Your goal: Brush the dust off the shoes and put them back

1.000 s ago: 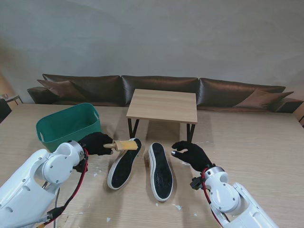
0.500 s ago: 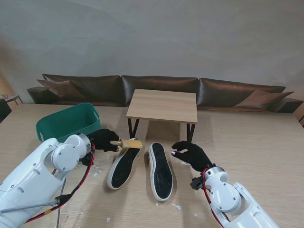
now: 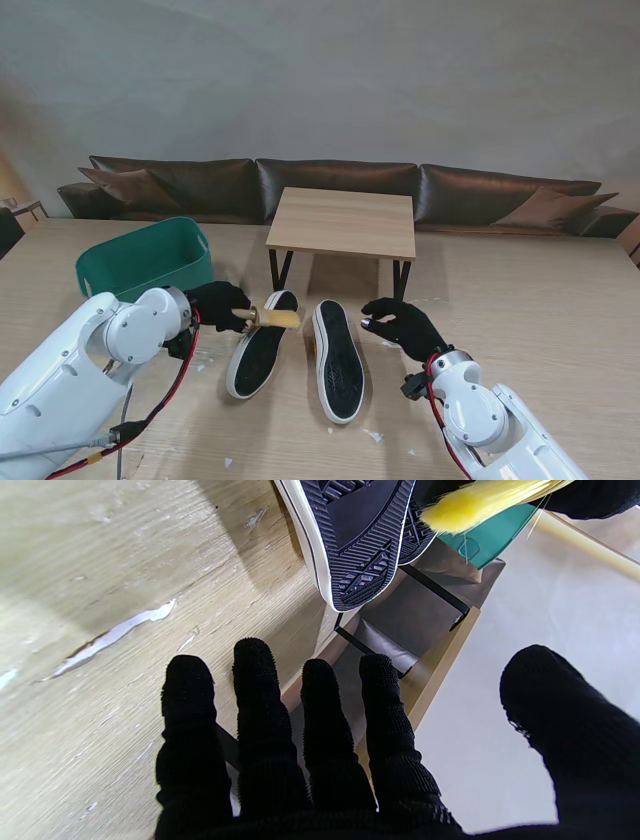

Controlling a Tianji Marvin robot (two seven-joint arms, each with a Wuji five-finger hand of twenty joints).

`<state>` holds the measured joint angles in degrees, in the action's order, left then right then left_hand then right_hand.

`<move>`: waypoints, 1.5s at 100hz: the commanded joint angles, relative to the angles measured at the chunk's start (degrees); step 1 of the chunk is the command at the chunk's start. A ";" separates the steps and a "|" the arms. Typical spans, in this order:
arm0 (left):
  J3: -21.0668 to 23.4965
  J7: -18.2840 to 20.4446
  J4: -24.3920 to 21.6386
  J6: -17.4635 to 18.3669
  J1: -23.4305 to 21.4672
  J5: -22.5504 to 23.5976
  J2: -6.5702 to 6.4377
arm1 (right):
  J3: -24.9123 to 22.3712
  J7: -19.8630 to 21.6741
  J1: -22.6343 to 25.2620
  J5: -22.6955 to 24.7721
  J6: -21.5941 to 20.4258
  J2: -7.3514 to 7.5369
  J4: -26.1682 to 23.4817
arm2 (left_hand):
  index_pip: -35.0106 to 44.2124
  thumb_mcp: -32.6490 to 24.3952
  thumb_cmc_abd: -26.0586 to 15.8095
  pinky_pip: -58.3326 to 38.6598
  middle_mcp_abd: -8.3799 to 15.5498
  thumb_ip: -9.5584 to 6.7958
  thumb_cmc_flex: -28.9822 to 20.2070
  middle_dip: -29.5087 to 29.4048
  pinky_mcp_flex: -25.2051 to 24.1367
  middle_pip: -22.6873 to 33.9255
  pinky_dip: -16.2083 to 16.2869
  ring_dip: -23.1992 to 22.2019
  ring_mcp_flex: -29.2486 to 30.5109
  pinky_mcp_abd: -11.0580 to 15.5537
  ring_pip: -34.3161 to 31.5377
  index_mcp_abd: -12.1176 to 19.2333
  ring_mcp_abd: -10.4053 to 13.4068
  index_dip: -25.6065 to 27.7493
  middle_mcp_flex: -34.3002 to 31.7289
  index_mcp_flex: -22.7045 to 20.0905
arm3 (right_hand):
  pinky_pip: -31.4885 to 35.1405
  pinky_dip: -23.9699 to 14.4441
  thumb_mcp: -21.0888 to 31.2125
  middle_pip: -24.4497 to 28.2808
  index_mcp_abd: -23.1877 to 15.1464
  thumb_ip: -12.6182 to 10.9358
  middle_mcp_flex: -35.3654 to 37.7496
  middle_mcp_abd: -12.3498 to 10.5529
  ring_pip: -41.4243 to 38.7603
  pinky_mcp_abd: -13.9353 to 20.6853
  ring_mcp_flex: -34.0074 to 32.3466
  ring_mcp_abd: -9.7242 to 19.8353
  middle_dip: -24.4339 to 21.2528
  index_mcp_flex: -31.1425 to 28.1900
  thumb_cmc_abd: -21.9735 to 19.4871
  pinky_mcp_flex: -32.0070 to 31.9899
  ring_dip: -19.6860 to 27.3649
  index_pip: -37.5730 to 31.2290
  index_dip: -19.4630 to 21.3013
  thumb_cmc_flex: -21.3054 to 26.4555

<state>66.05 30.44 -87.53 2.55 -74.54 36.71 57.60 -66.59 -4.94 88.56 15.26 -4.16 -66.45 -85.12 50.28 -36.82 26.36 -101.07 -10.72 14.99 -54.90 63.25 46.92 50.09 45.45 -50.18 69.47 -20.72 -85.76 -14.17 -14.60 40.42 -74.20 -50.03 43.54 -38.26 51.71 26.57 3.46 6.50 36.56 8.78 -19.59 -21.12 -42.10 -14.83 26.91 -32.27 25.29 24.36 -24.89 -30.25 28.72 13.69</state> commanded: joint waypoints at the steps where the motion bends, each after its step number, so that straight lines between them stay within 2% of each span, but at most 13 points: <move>1: 0.53 1.62 -1.21 -0.29 -0.86 0.32 -0.35 | 0.15 0.86 0.21 -0.01 0.11 -0.09 -0.16 | 0.23 0.11 -4.75 -3.67 -2.24 -1.89 -3.55 1.23 -0.39 0.69 0.20 -0.13 3.06 0.84 -3.32 0.02 -2.72 -0.19 -3.58 -0.15 | 1.56 -0.14 0.73 0.56 -0.13 -1.53 0.17 0.56 -0.27 0.25 -1.02 -0.30 -0.60 1.46 -1.60 -7.27 -0.52 -0.58 -0.87 0.10; 24: 2.33 5.01 -4.82 -1.35 -3.27 1.78 -0.98 | 0.17 1.07 0.25 -0.15 0.22 -0.06 -0.19 | 0.08 0.35 -4.81 -3.64 -2.29 -2.01 -3.60 1.31 -0.40 0.73 0.28 -0.14 3.06 0.89 -3.27 -0.12 -2.68 -0.18 -3.62 -0.21 | 1.53 -0.17 0.65 0.57 -0.11 -1.53 0.16 0.56 -0.25 0.27 -0.97 -0.48 -0.58 1.43 -1.67 -7.30 -0.52 -0.57 -0.86 0.11; 53: 4.17 6.93 -8.49 -2.13 -6.00 2.92 -1.30 | 0.24 1.09 0.21 -0.10 0.31 -0.06 -0.10 | -0.02 0.56 -4.89 -3.74 -2.16 -2.10 -3.65 1.34 -0.35 0.74 0.40 -0.13 3.06 1.11 -3.17 -0.06 -2.52 -0.11 -3.60 -0.24 | 1.48 -0.21 0.58 0.57 -0.12 -1.55 0.13 0.54 -0.32 0.22 -1.12 -0.29 -0.58 1.56 -1.73 -7.31 -0.54 -0.48 -0.87 0.16; 91: 6.63 12.98 -14.14 -3.97 -8.73 4.21 -2.19 | 0.22 1.33 0.27 -0.17 0.45 -0.01 -0.17 | -0.15 0.79 -5.00 -3.75 -2.15 -2.20 -3.74 1.36 -0.35 0.72 0.46 -0.11 3.07 1.17 -3.05 -0.15 -2.31 -0.11 -3.63 -0.26 | 1.45 -0.25 0.49 0.55 -0.05 -1.54 0.09 0.64 -0.29 0.31 -1.04 -0.33 -0.59 1.43 -1.76 -7.29 -0.53 -0.48 -0.85 0.07; 115: 7.47 15.08 -16.51 -4.74 -9.73 4.59 -2.48 | 0.24 1.61 0.29 -0.32 0.65 0.03 -0.21 | -0.28 0.94 -5.12 -3.80 -2.24 -2.29 -3.78 1.33 -0.32 0.70 0.48 -0.10 3.08 1.43 -3.02 -0.19 -2.02 -0.14 -3.61 -0.31 | 1.43 -0.27 0.42 0.51 -0.07 -1.54 0.01 0.56 -0.28 0.24 -0.99 -0.39 -0.60 1.32 -1.80 -7.31 -0.53 -0.47 -0.84 0.05; 136: 8.16 16.05 -18.42 -4.94 -10.35 4.48 -2.59 | 0.29 1.58 0.25 -0.38 0.71 0.01 -0.18 | -0.38 1.06 -5.08 -3.79 -2.22 -2.34 -3.89 1.31 -0.36 0.67 0.50 -0.11 3.08 1.36 -3.01 -0.28 -2.06 -0.12 -3.61 -0.26 | 1.40 -0.28 0.41 0.50 -0.03 -1.56 0.06 0.69 -0.30 0.27 -1.03 -0.37 -0.61 1.17 -1.94 -7.34 -0.54 -0.44 -0.85 0.10; 150: 8.83 13.45 -18.80 -3.60 -10.91 4.46 -2.17 | 0.40 1.53 0.23 -0.32 0.52 0.01 -0.13 | -0.39 1.08 -4.99 -3.78 -2.21 -2.38 -3.99 1.28 -0.36 0.59 0.51 -0.12 3.08 1.34 -3.01 -0.26 -2.06 -0.12 -3.61 -0.32 | 1.43 -0.30 0.40 0.53 -0.06 -1.56 0.06 0.61 -0.31 0.26 -1.04 -0.38 -0.59 1.26 -1.88 -7.29 -0.54 -0.39 -0.85 0.08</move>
<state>74.57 44.57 -105.77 -1.92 -85.22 41.28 55.10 -66.43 -4.18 88.56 14.88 -3.54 -66.33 -85.10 49.53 -35.08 24.94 -101.08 -10.74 14.93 -55.44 63.67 46.88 50.04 45.51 -50.18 69.45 -20.73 -85.77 -14.19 -14.62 40.36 -74.21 -50.02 43.54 -38.26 51.71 26.56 3.51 6.50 36.56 8.81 -19.59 -21.12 -42.10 -14.83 26.91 -32.27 25.29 24.36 -24.89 -30.26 28.68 13.69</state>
